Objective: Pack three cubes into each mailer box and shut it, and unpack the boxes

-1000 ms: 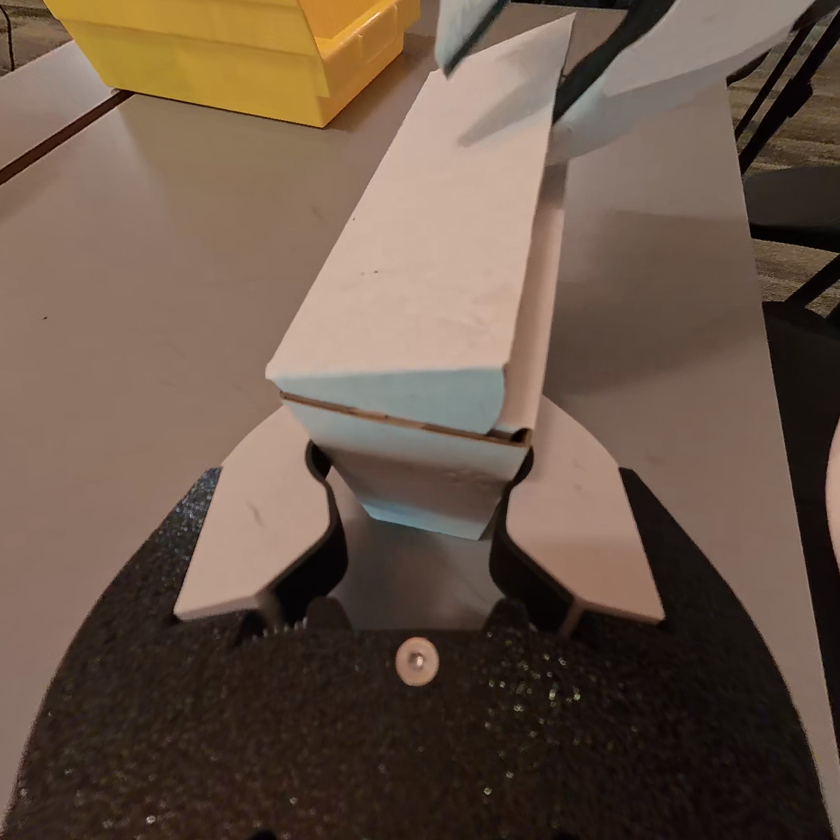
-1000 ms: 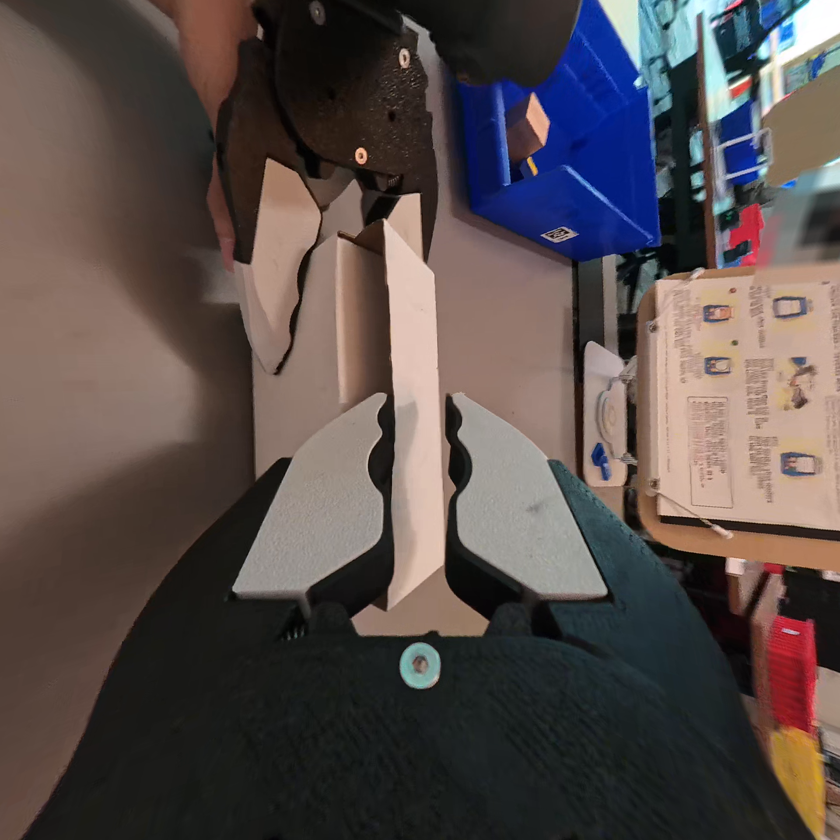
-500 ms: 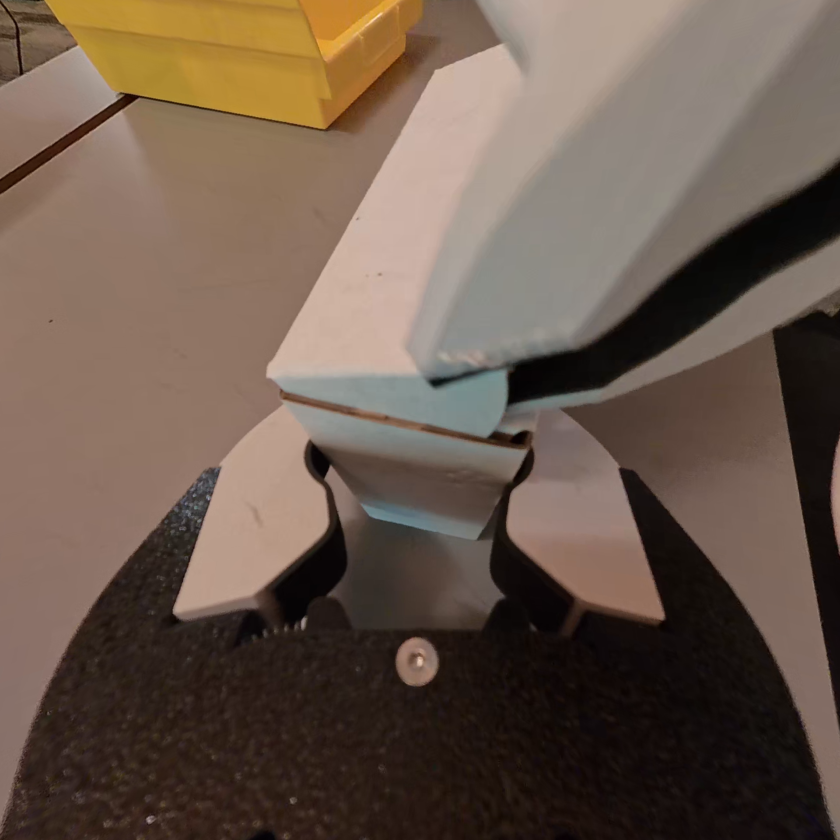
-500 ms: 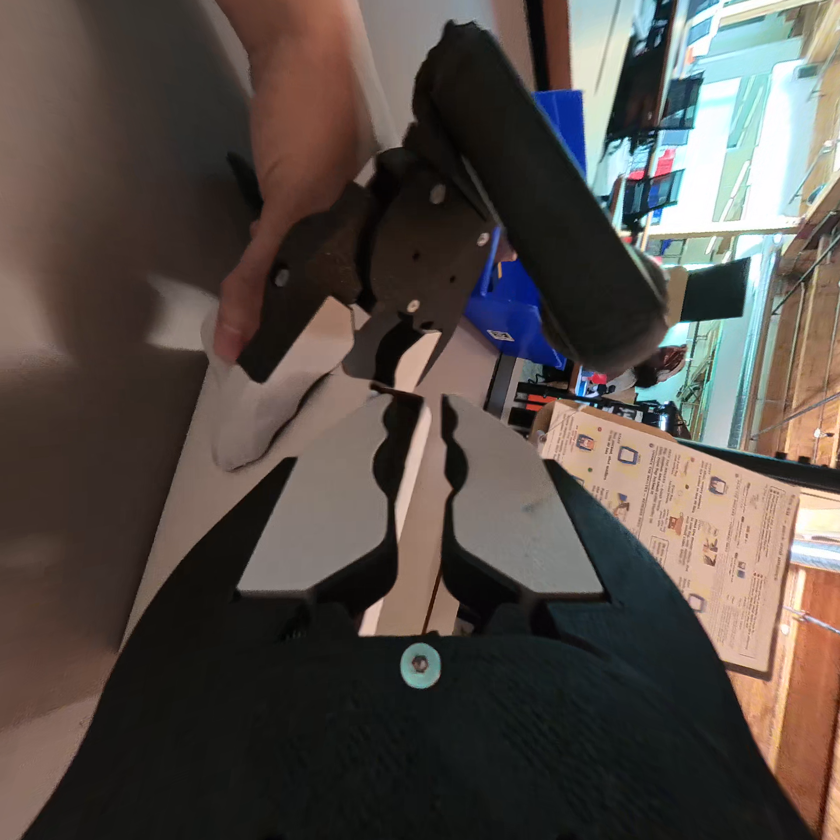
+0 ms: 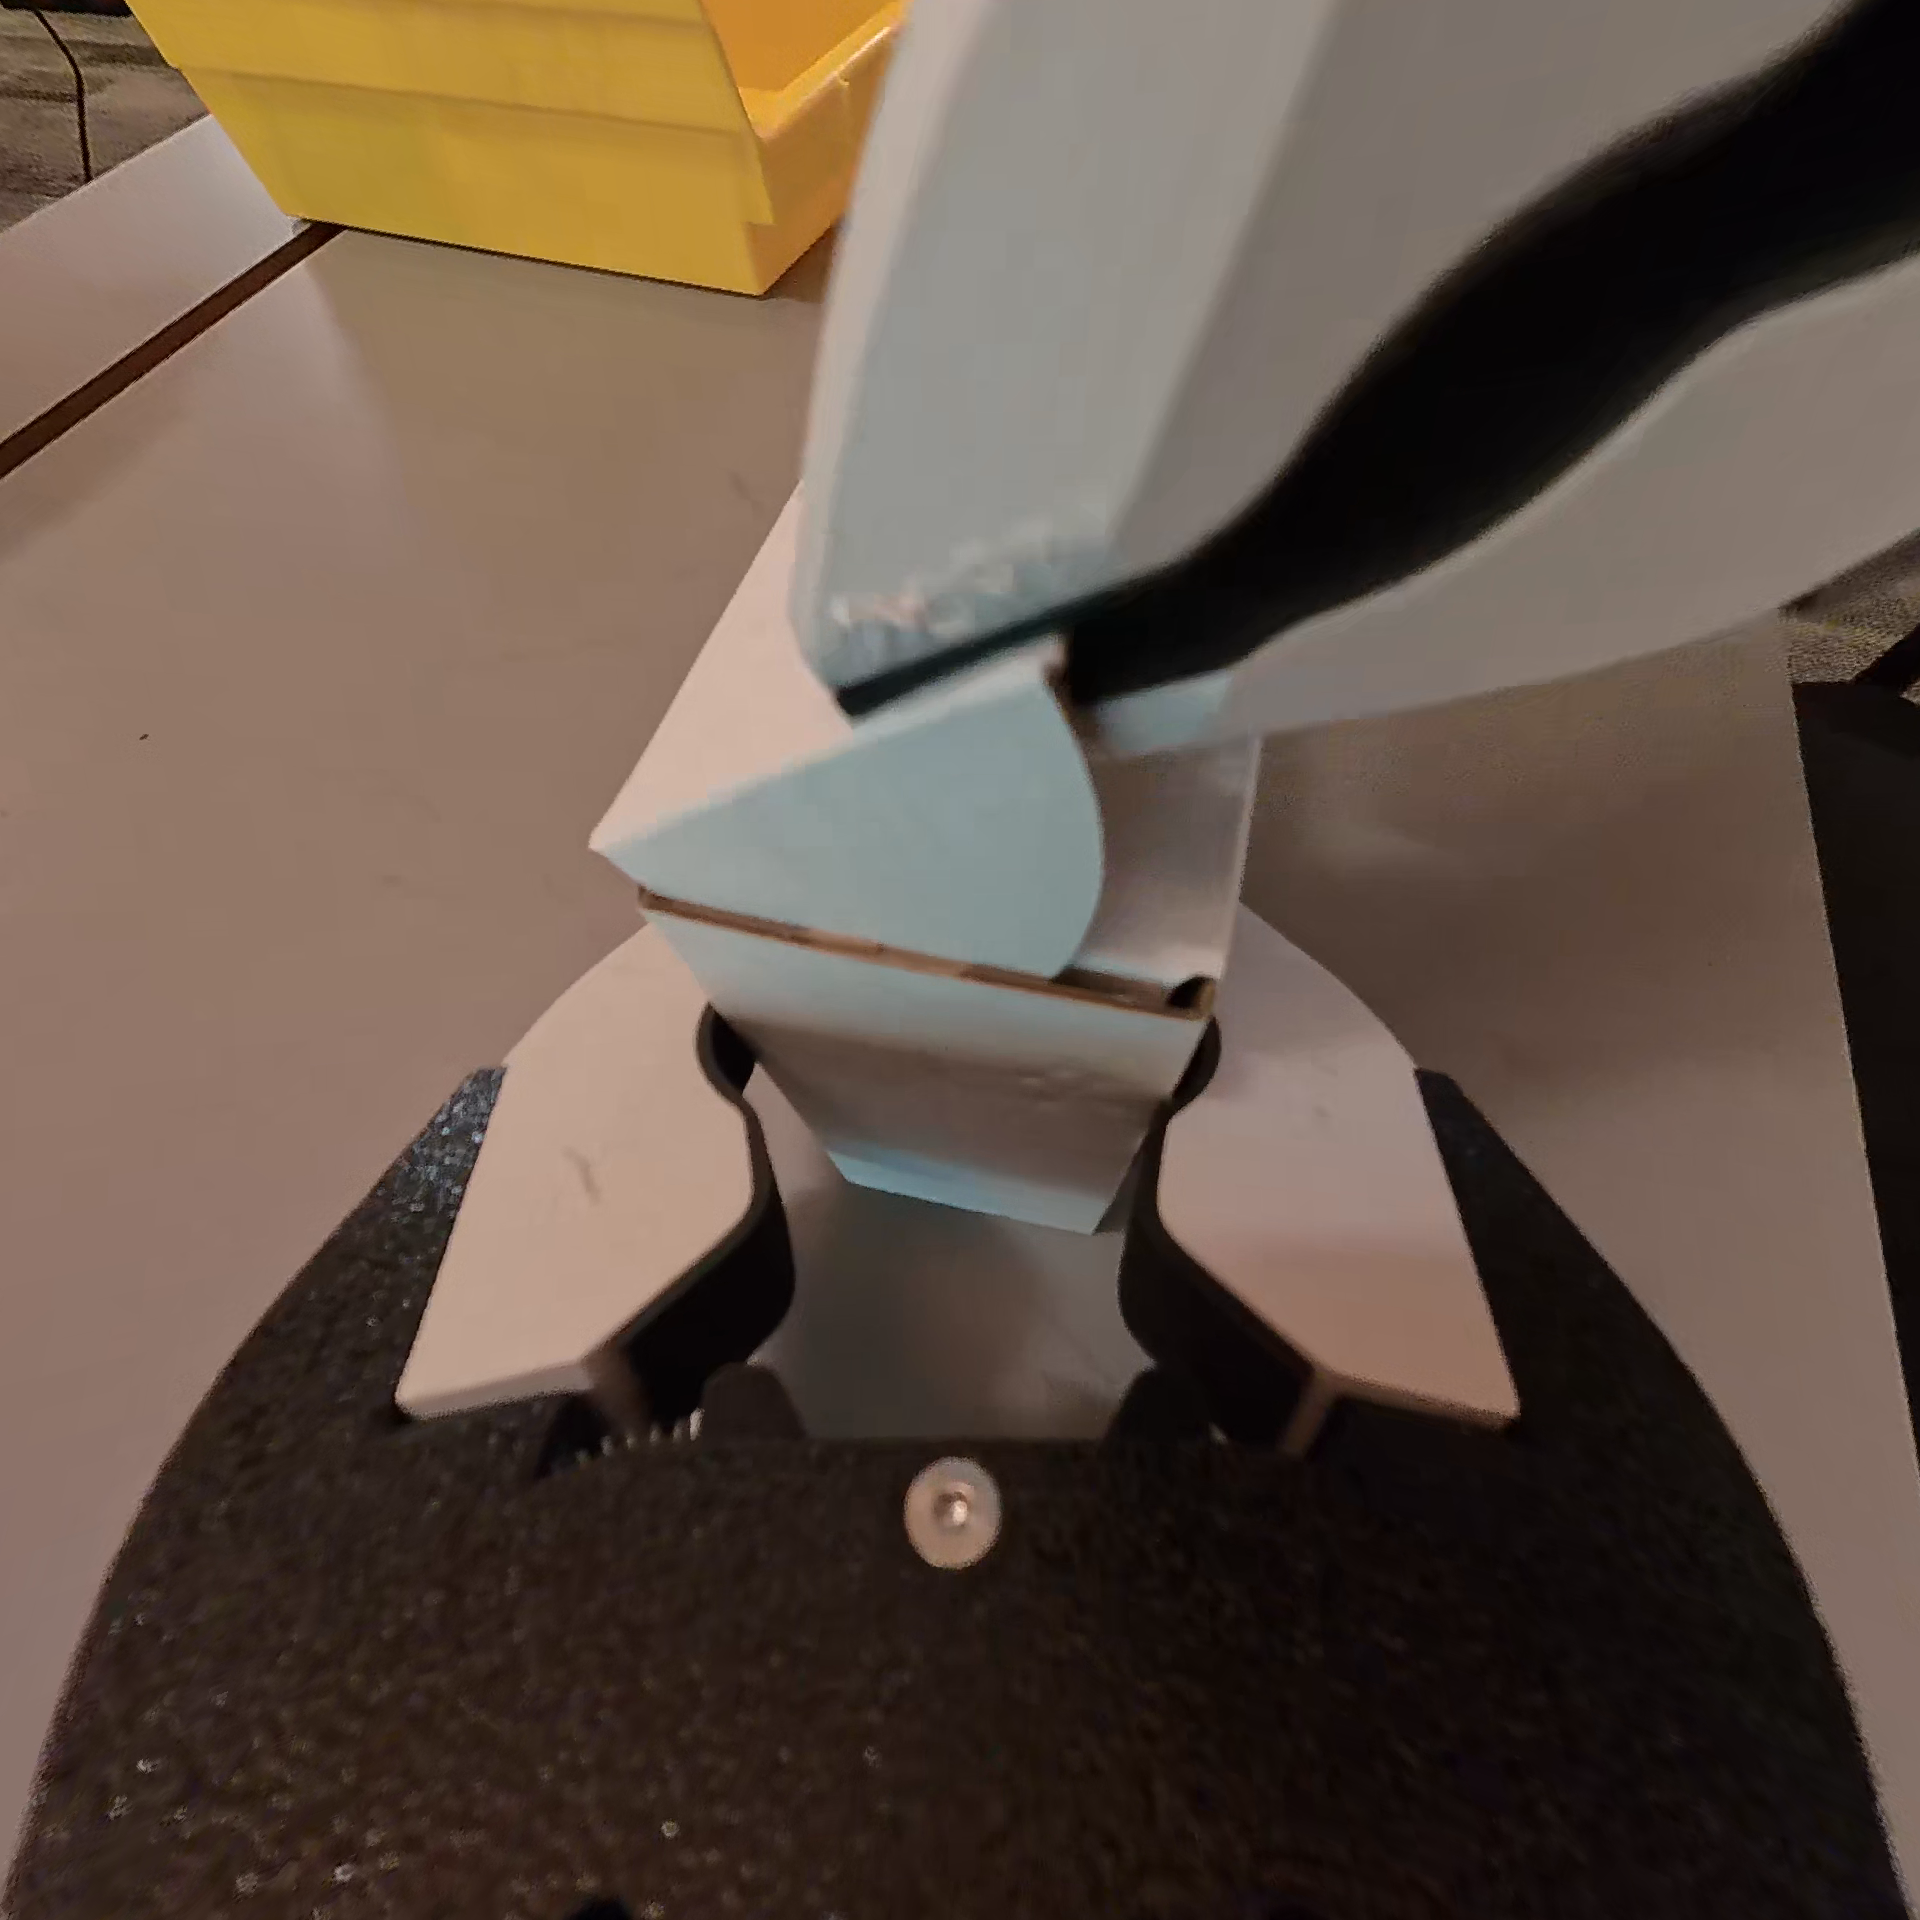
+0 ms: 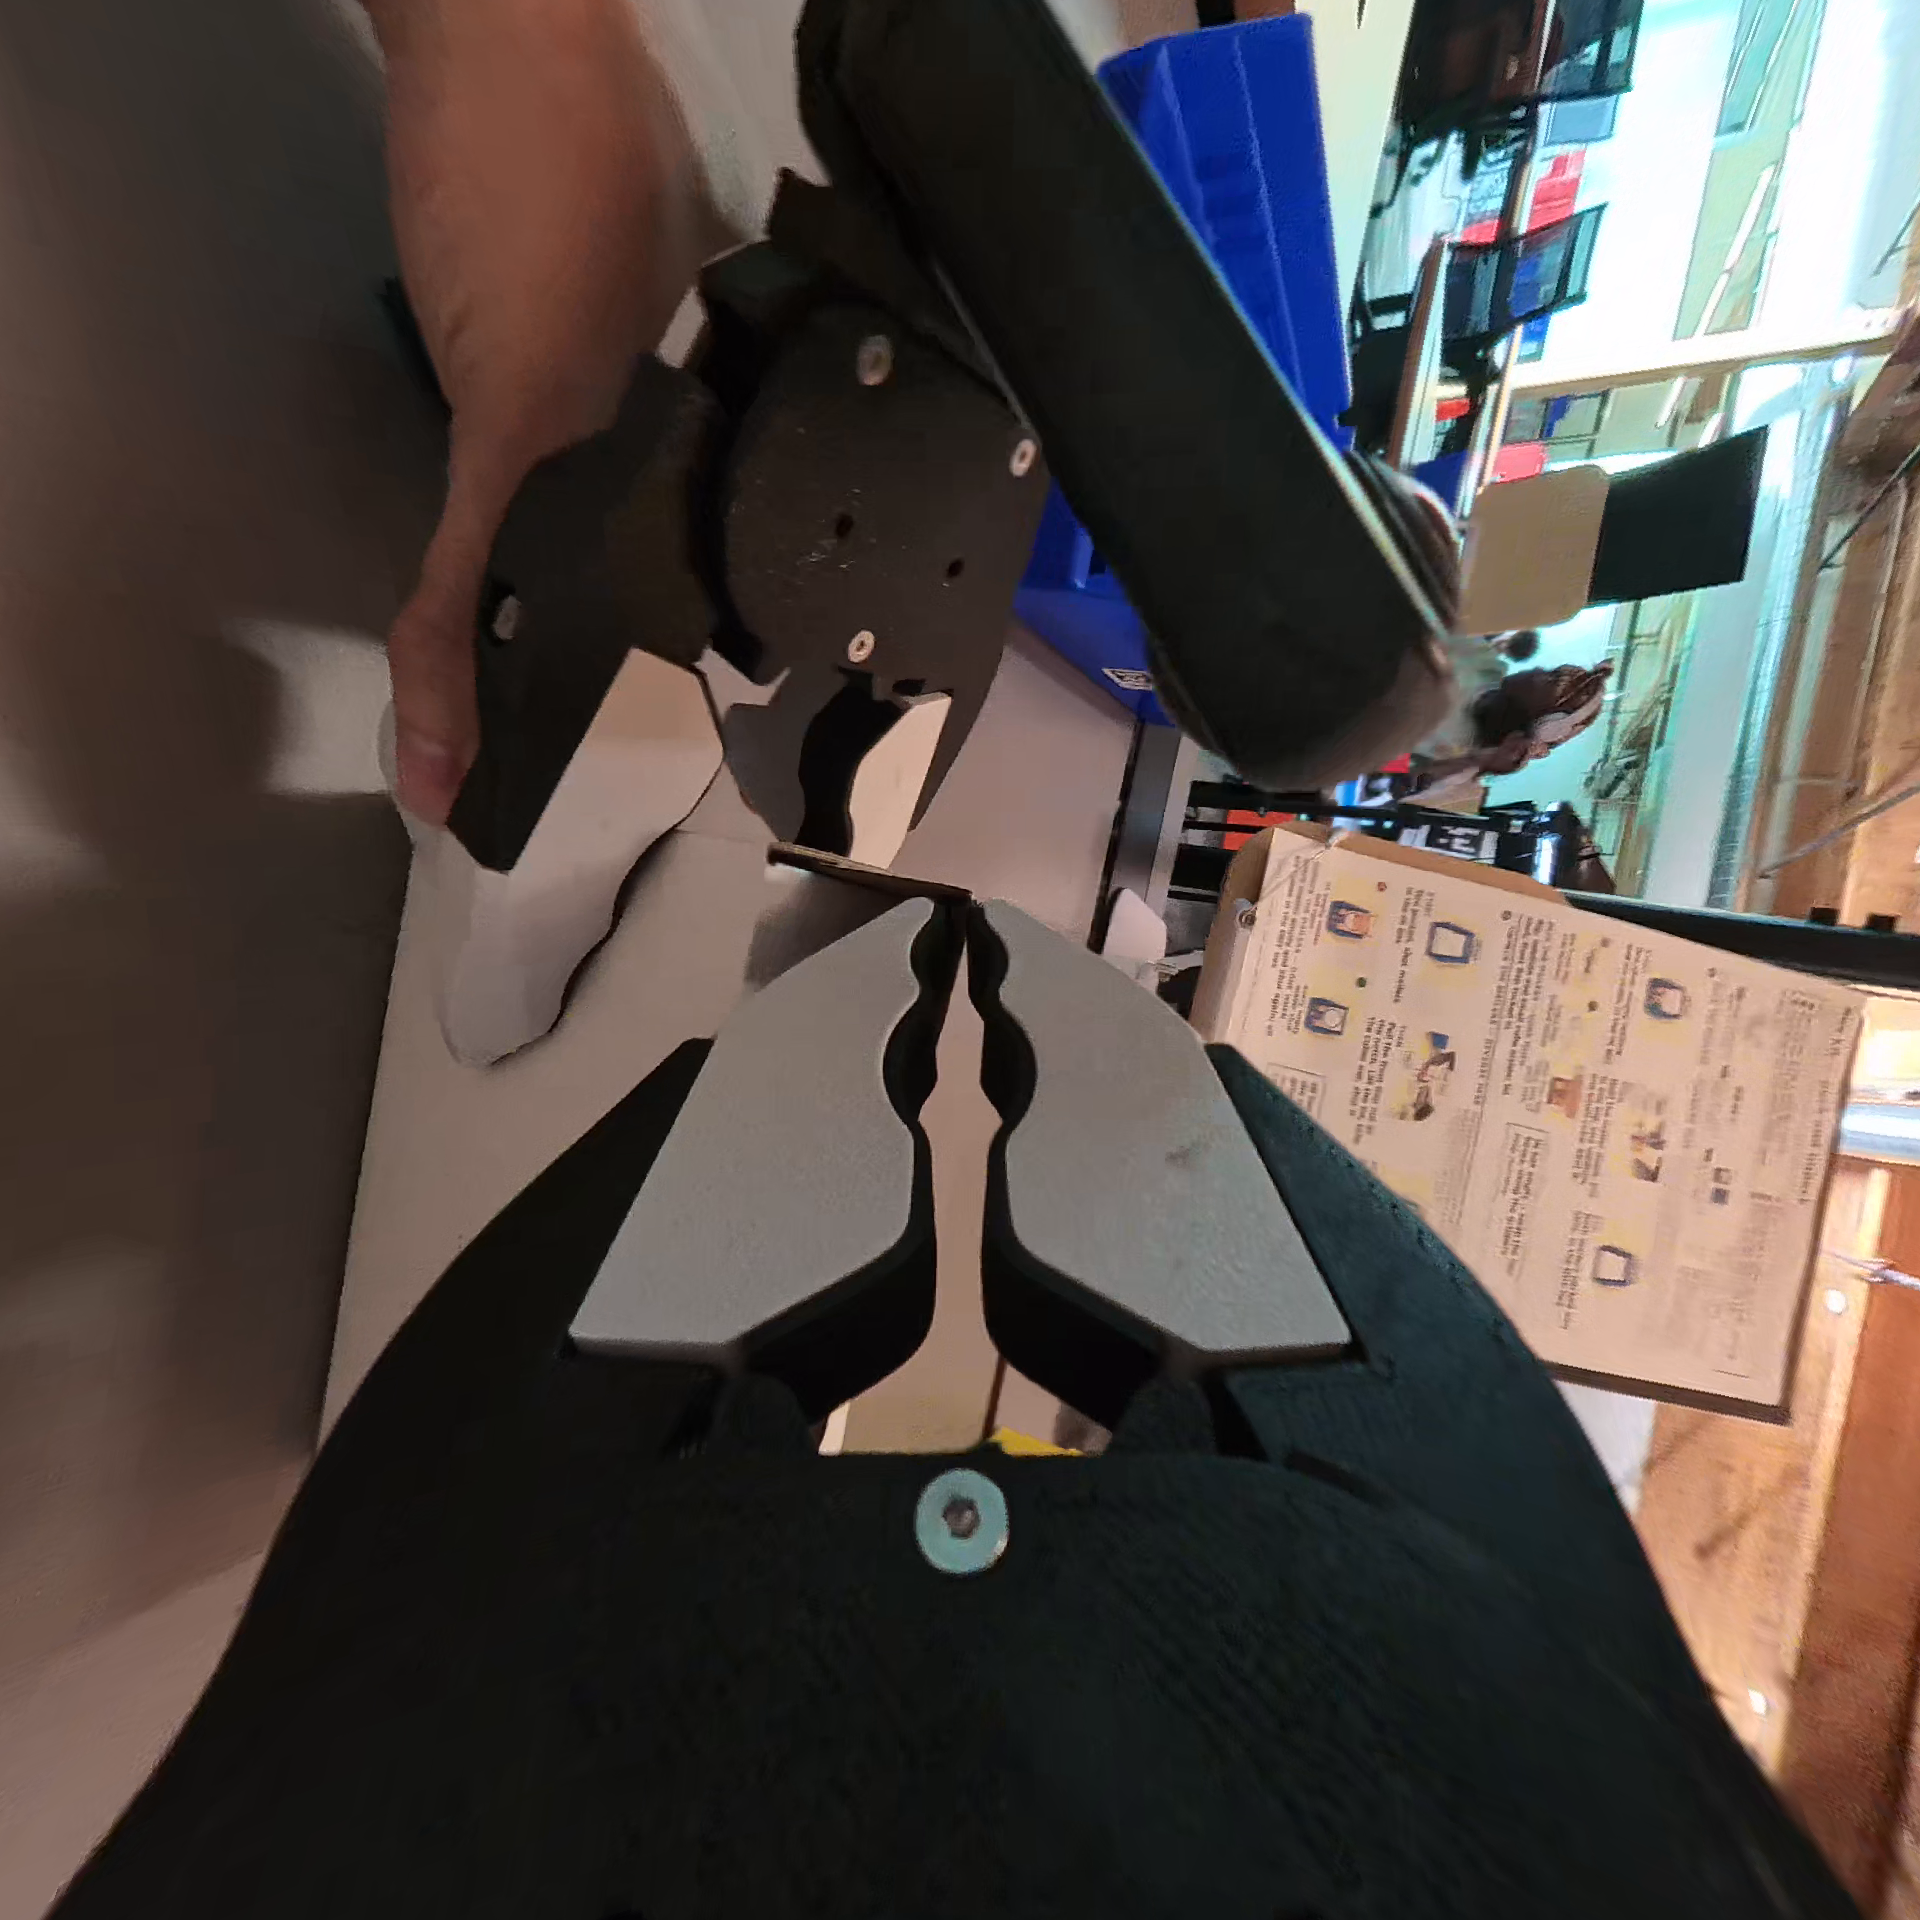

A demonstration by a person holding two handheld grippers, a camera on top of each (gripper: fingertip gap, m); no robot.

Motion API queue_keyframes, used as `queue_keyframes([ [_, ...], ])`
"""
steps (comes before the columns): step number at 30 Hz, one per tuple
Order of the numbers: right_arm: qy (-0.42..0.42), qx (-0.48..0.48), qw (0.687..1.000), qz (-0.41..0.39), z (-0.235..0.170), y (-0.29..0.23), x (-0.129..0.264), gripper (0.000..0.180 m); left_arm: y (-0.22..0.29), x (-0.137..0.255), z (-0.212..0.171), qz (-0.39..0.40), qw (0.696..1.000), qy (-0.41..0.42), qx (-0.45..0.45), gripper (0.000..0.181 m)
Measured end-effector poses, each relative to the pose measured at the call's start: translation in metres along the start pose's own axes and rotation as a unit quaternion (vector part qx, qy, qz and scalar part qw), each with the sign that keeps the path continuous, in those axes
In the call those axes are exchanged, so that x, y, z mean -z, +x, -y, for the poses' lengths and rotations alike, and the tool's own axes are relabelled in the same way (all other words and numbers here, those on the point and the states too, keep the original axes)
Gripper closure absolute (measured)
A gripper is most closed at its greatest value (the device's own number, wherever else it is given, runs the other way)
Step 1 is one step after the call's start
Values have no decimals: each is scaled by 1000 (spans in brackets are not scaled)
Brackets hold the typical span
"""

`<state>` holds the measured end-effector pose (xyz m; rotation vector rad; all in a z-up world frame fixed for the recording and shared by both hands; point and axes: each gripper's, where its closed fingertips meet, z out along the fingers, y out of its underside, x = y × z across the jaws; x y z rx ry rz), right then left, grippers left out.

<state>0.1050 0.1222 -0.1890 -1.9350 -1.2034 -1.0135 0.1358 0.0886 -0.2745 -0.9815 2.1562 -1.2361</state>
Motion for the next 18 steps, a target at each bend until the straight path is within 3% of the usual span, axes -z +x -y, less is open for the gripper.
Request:
queue_keyframes([
  [7, -1, -10, 1000, 16, -5, -4, 2, 170, -1, 0, 0, 2, 1000, 0, 4, 102],
  [10, -46, -51, 998, 12, -35, -4, 20, 153, -1, 0, 0, 0, 1000, 0, 5, 102],
  [14, -33, -160, 987, 9, -70, -10, 52, 149, -1, 0, 0, -3, 1000, 0, 6, 102],
  [18, -78, -111, 991, -4, -101, -27, 70, 152, 0, 0, 0, -4, 1000, 0, 6, 102],
])
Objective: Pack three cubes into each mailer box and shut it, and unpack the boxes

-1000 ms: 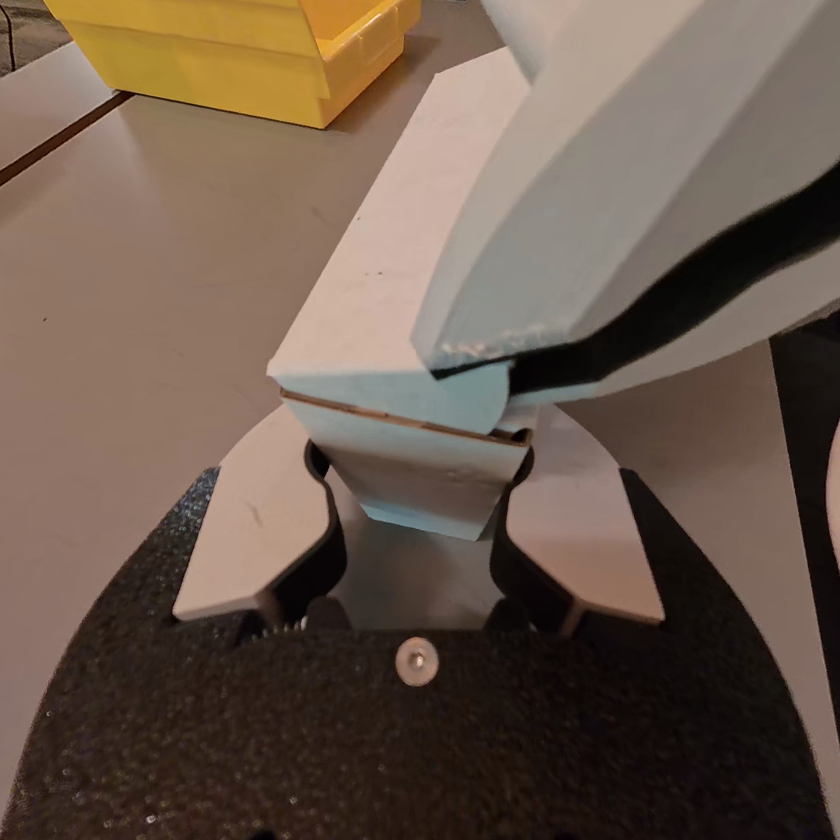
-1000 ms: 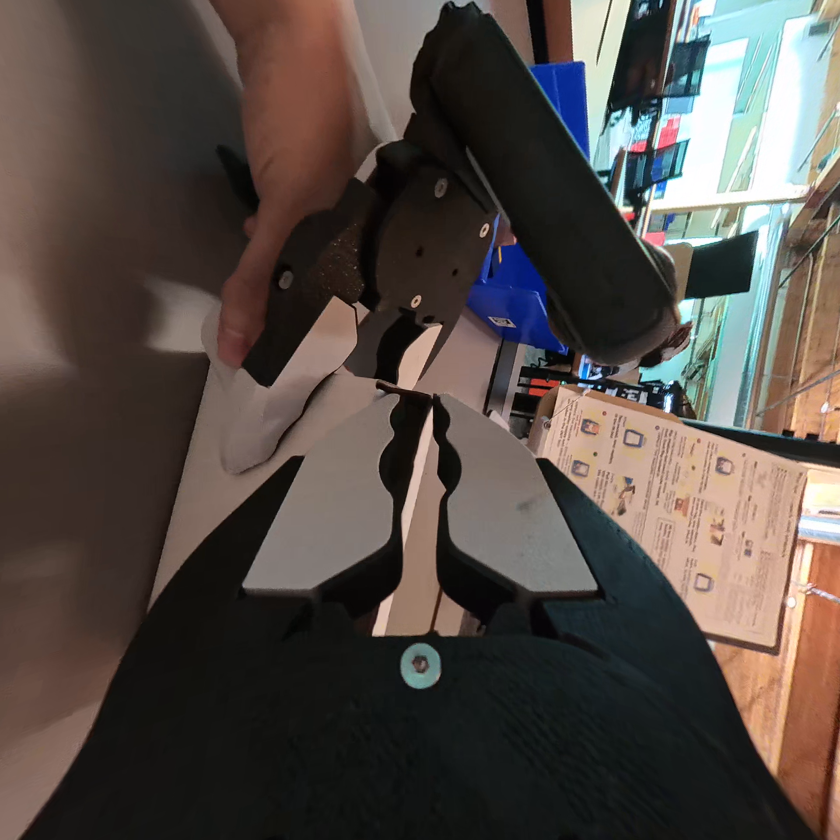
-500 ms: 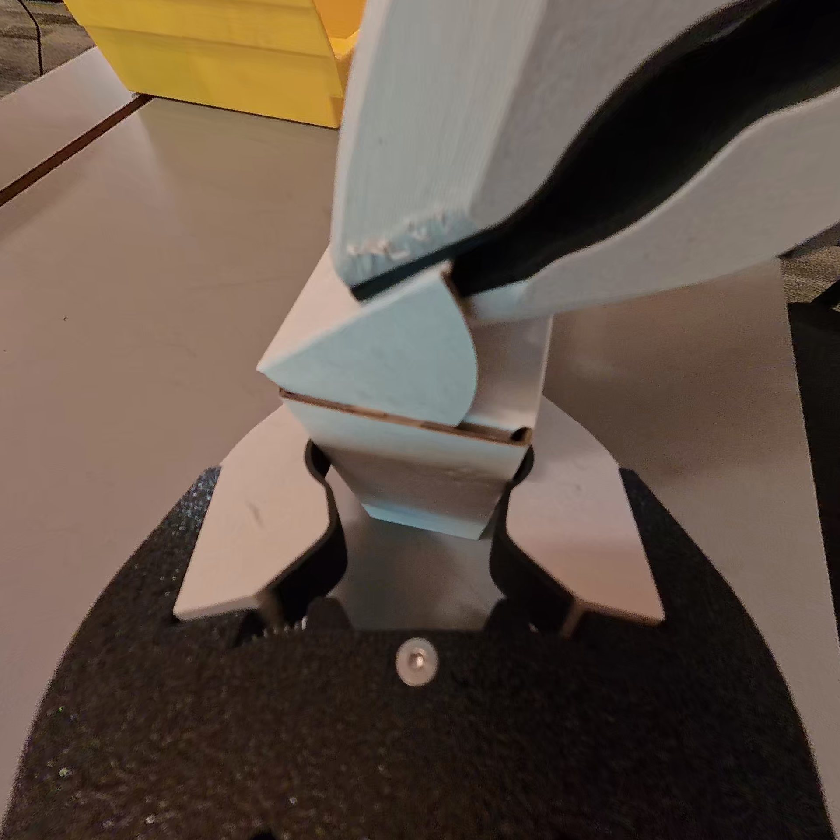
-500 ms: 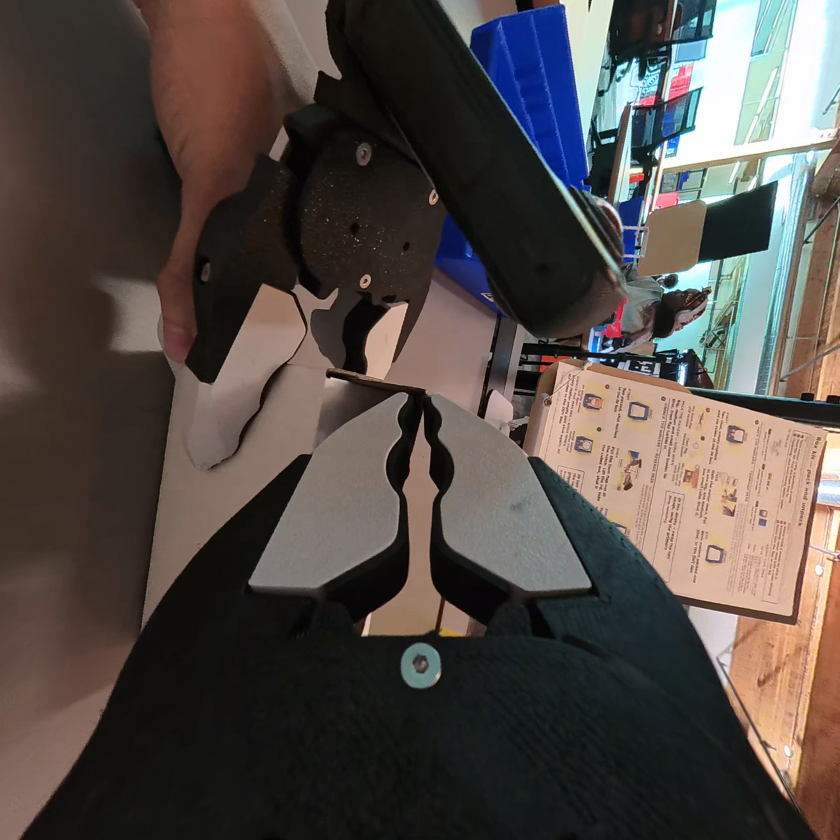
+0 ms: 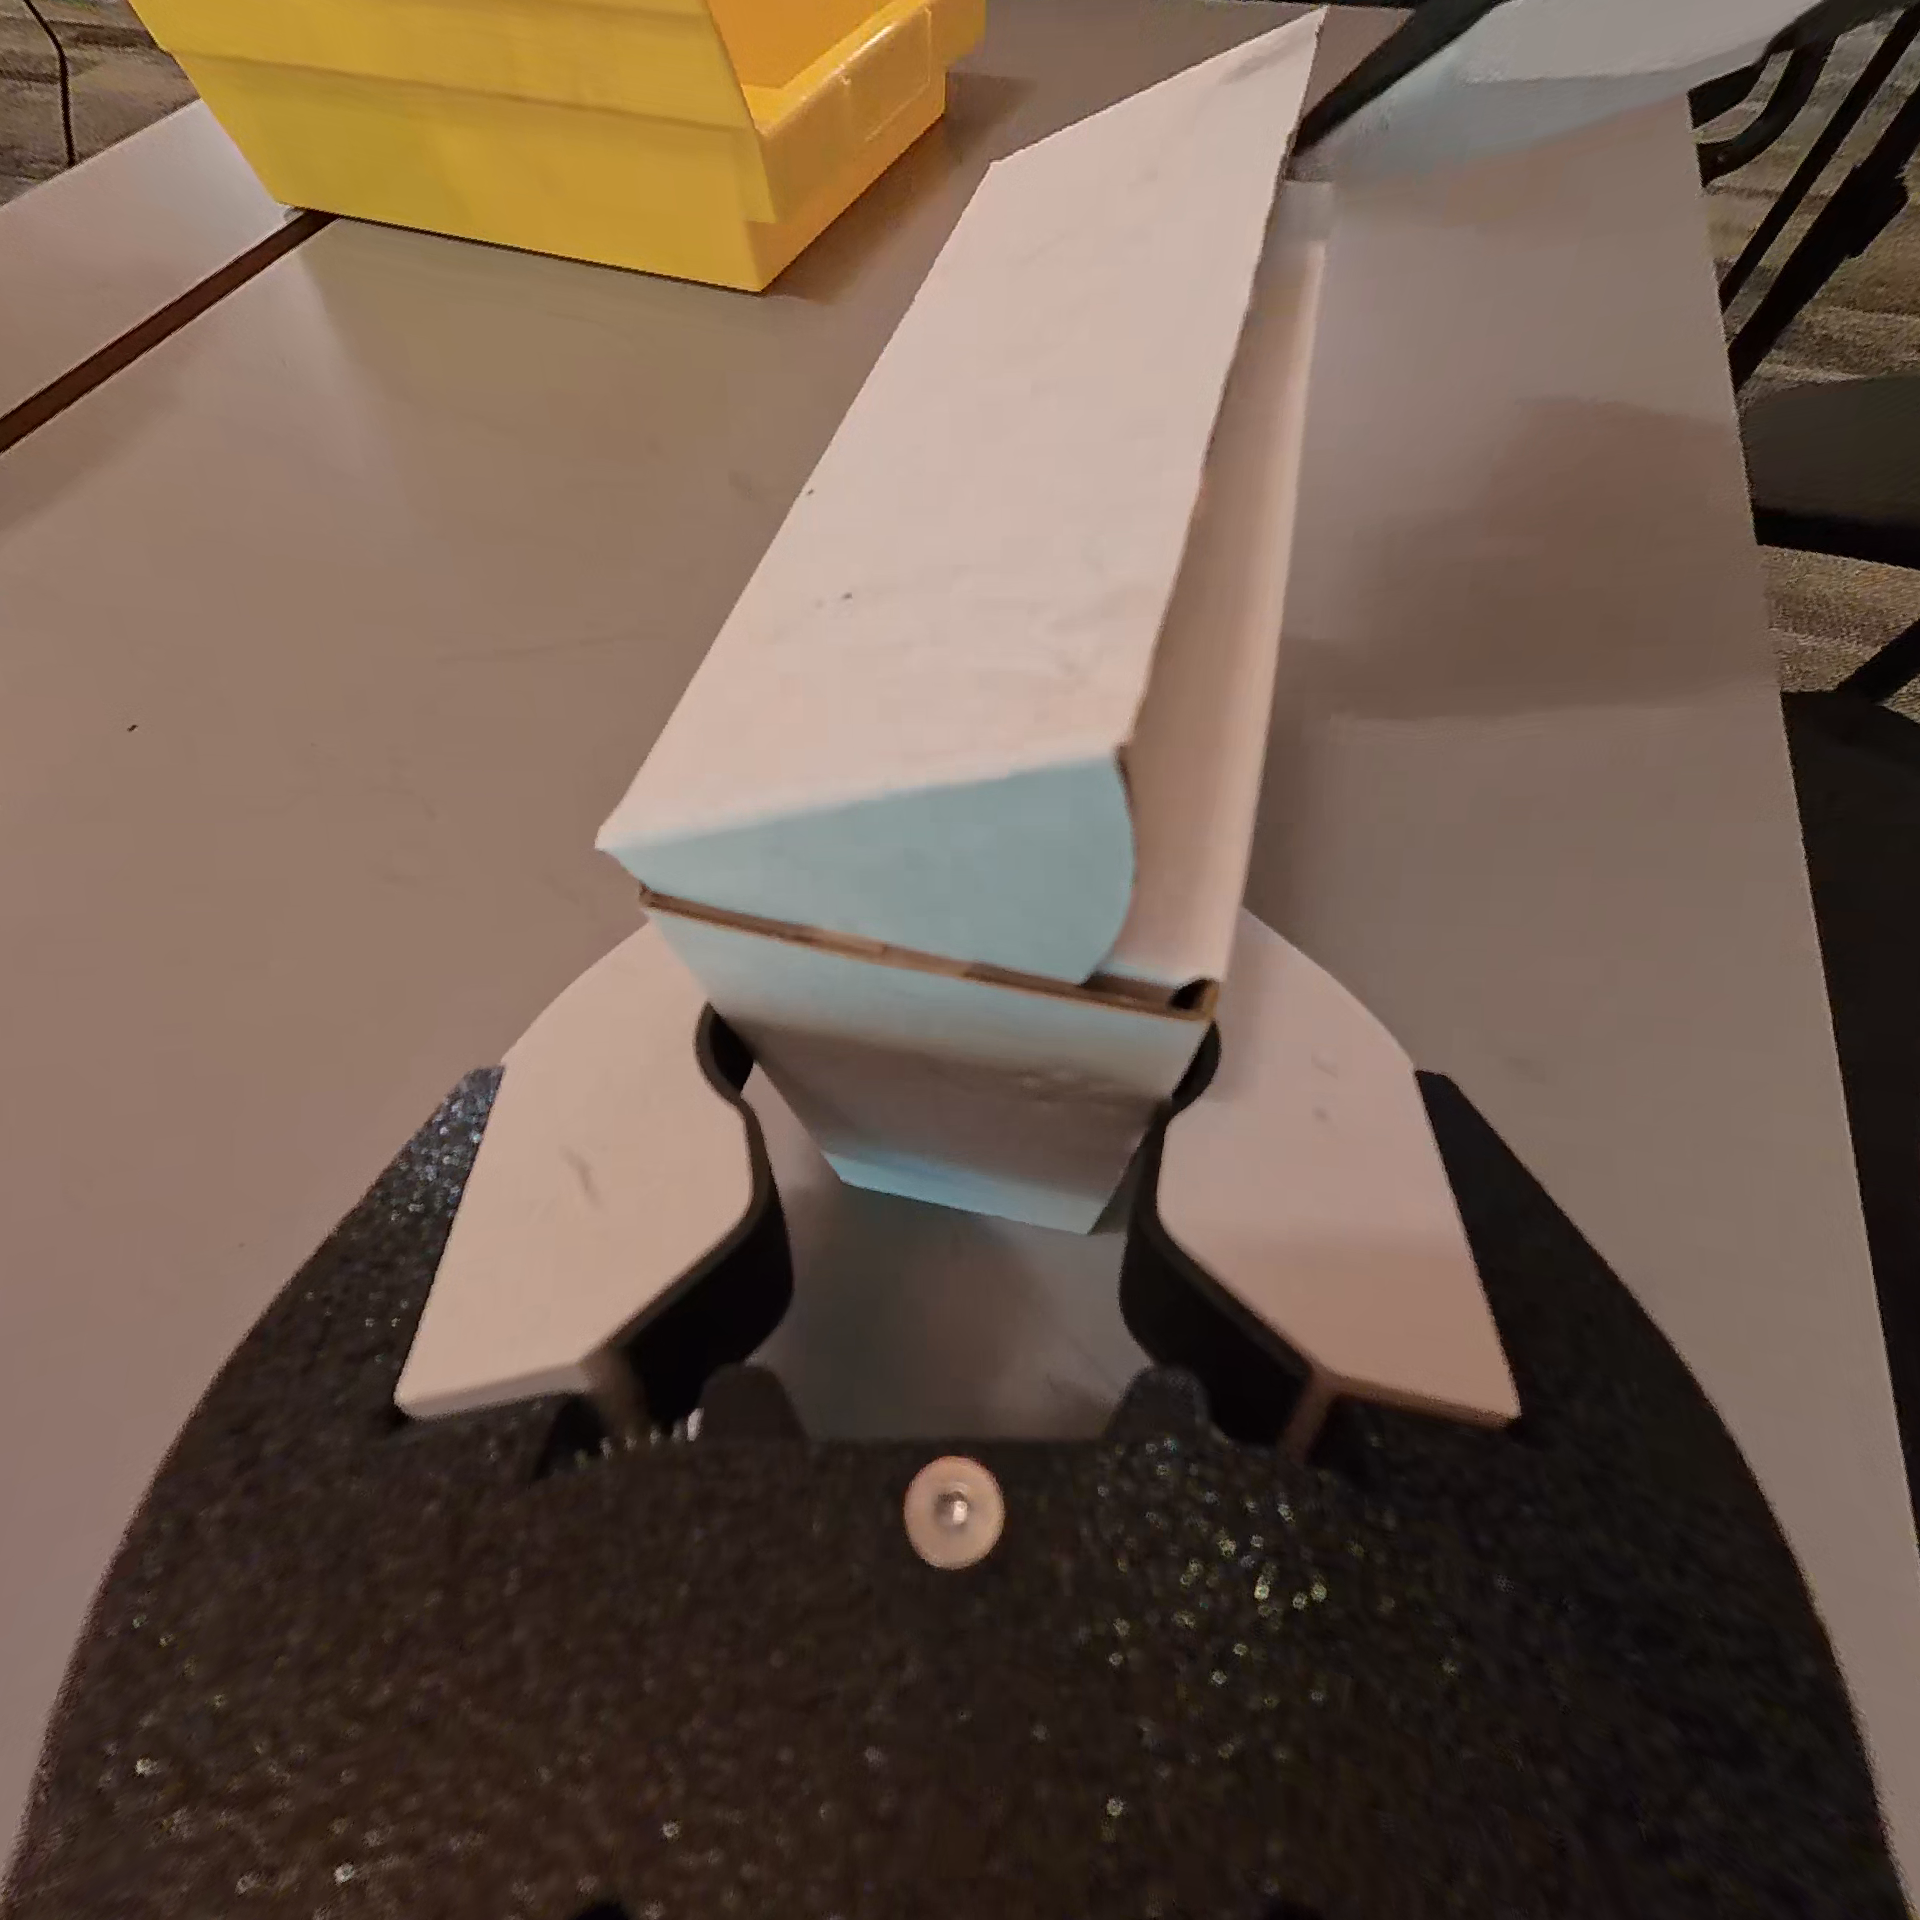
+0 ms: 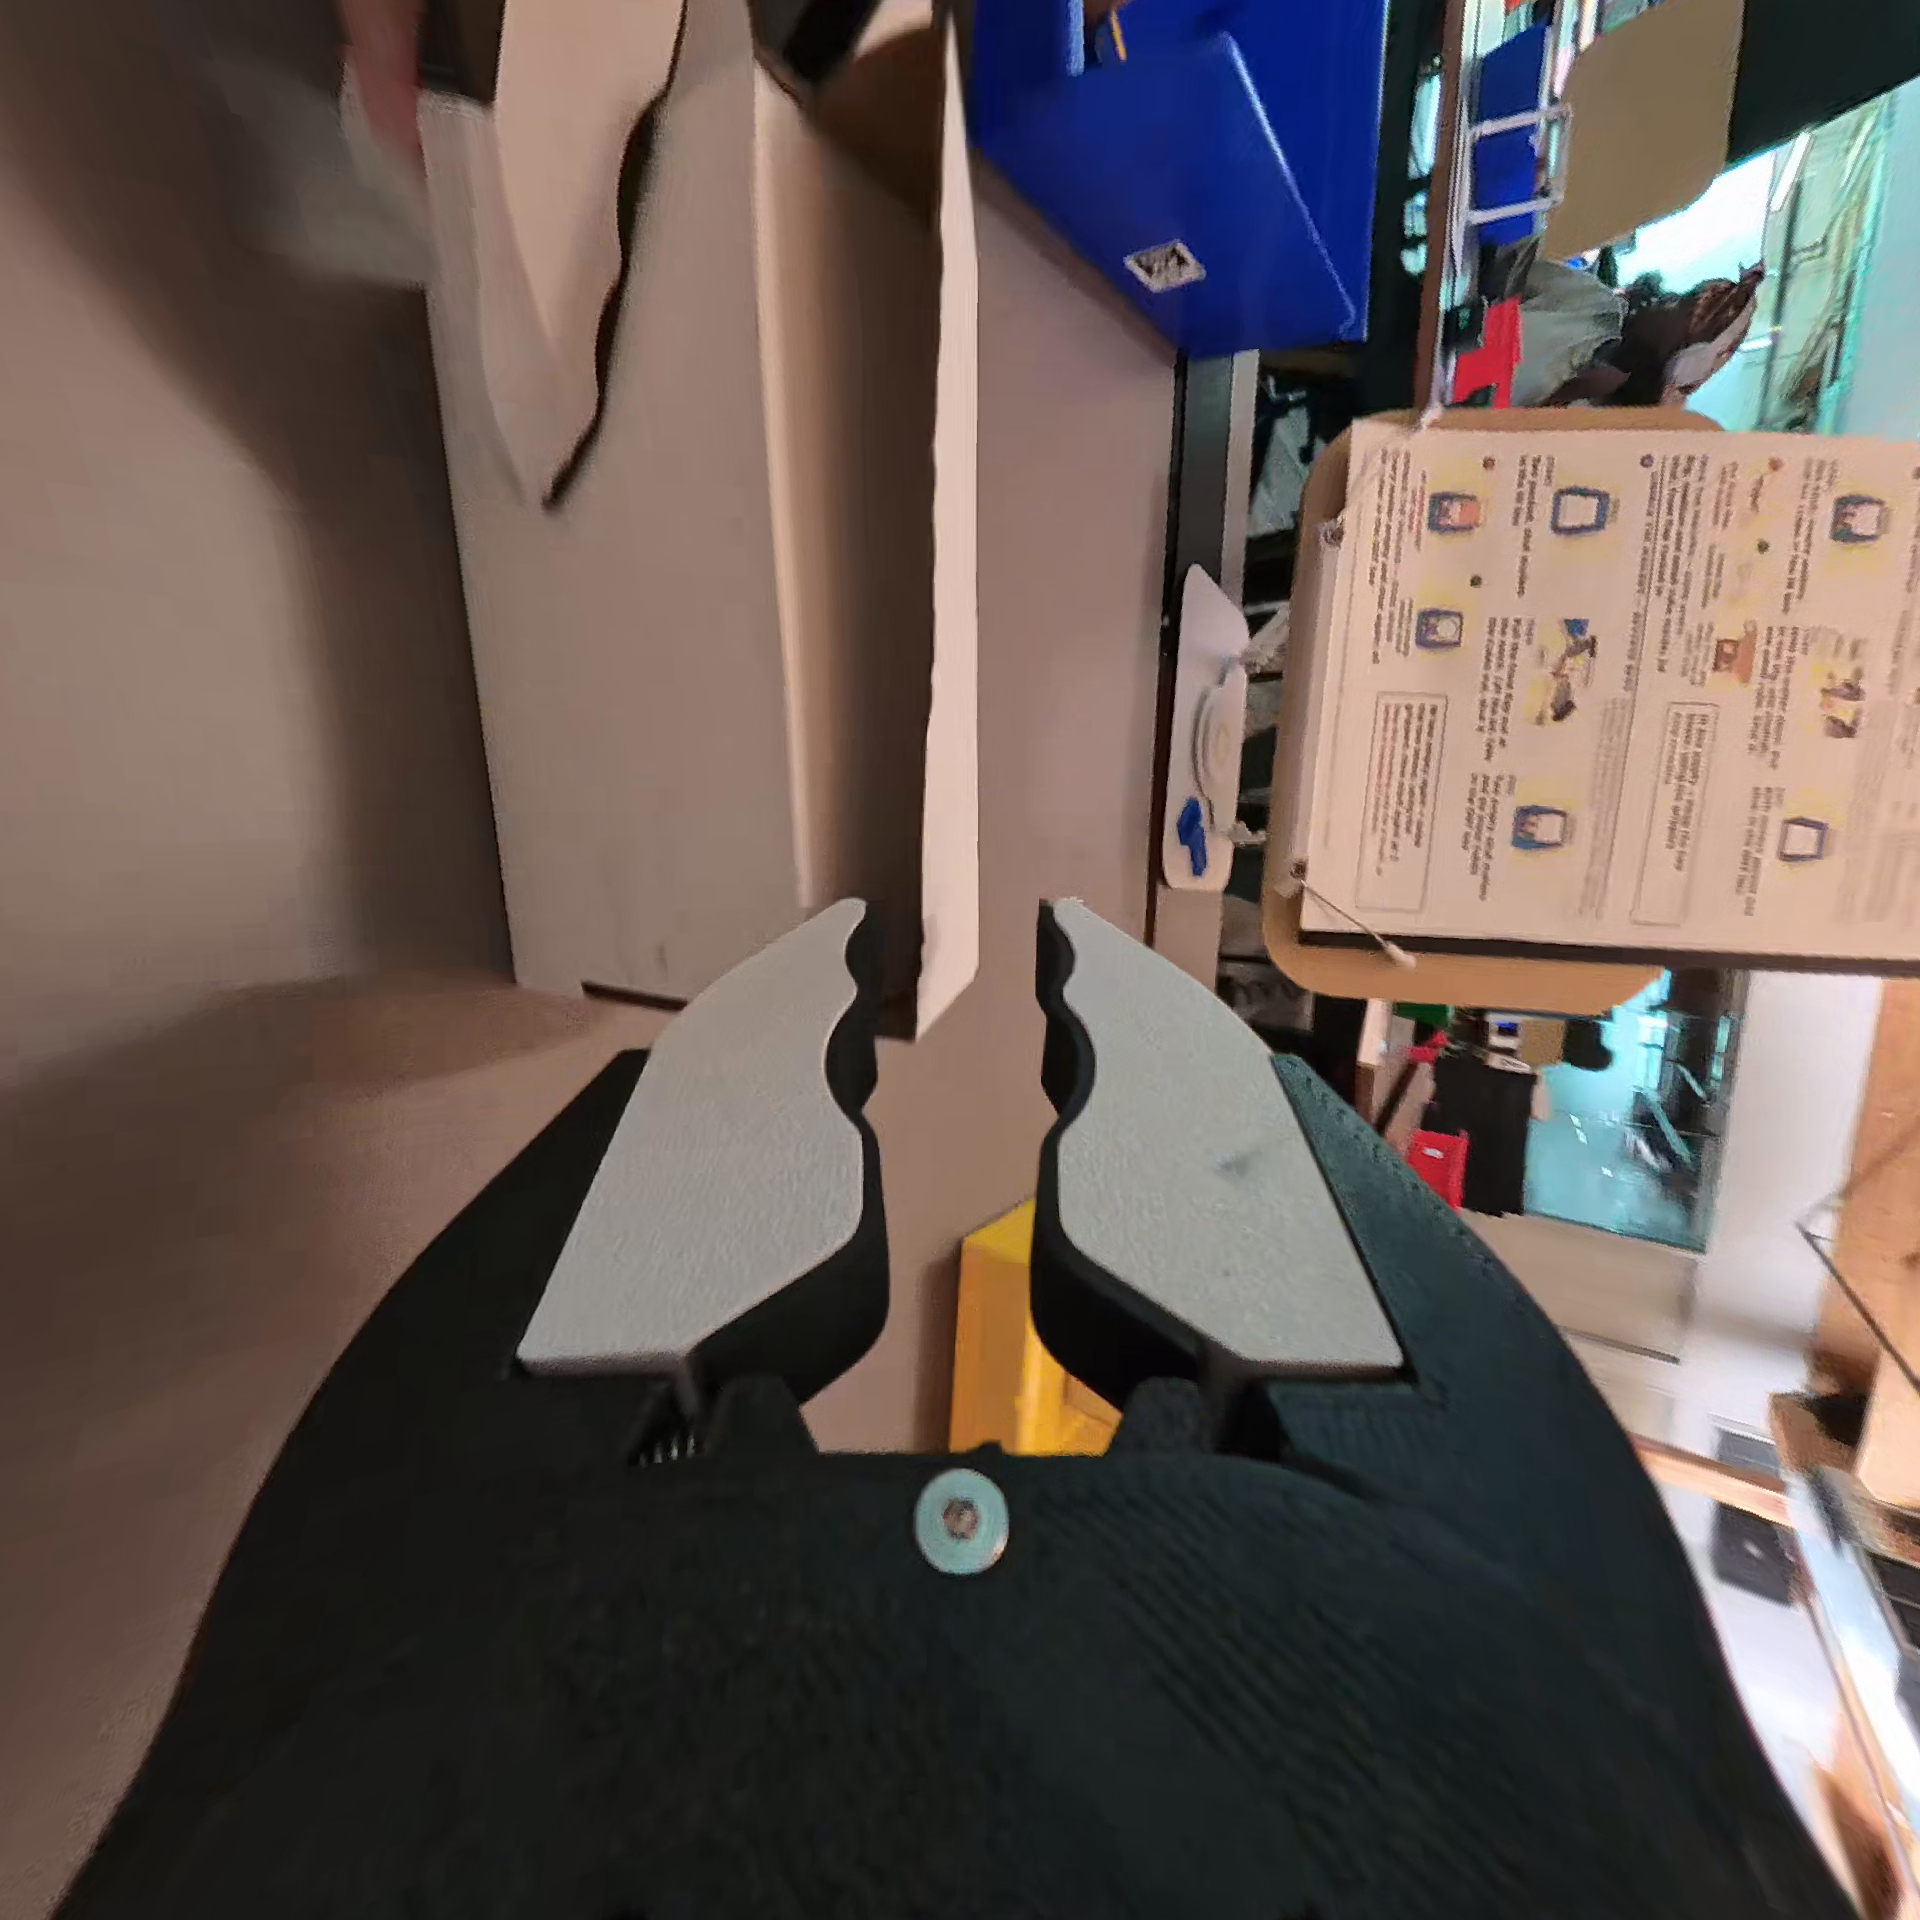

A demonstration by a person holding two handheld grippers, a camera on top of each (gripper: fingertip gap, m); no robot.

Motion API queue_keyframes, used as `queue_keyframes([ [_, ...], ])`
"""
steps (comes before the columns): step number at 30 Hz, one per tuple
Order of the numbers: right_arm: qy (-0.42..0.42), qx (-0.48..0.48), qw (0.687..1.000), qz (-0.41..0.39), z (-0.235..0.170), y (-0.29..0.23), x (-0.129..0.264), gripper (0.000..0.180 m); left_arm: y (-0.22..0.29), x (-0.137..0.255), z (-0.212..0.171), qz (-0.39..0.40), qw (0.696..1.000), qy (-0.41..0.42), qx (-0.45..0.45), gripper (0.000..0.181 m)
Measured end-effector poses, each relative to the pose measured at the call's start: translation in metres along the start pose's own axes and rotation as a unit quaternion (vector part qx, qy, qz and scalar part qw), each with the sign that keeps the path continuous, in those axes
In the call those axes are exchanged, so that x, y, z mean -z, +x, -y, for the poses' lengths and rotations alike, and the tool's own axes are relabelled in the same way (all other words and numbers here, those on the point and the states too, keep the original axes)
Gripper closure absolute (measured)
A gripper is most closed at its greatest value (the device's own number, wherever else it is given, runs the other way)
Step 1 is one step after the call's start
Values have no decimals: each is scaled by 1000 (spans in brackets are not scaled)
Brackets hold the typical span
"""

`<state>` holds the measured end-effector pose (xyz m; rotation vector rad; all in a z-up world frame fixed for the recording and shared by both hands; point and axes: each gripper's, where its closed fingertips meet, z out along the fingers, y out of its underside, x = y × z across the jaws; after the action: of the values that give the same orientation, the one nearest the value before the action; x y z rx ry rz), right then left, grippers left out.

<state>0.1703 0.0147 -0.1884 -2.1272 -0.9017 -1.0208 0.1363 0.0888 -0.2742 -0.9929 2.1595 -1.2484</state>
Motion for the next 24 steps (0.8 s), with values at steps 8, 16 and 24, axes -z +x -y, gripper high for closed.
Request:
queue_keyframes([
  [8, -31, 53, 998, -29, -19, -2, -10, 174, -1, 0, 0, 8, 1000, -1, -3, 102],
  [16, 3, -88, 992, 88, -13, 26, -7, 176, 0, -1, 1, 9, 1000, 0, -8, 103],
  [24, 5, -112, 989, 100, -18, 34, -15, 163, -2, -3, 2, 15, 1000, -2, -9, 102],
])
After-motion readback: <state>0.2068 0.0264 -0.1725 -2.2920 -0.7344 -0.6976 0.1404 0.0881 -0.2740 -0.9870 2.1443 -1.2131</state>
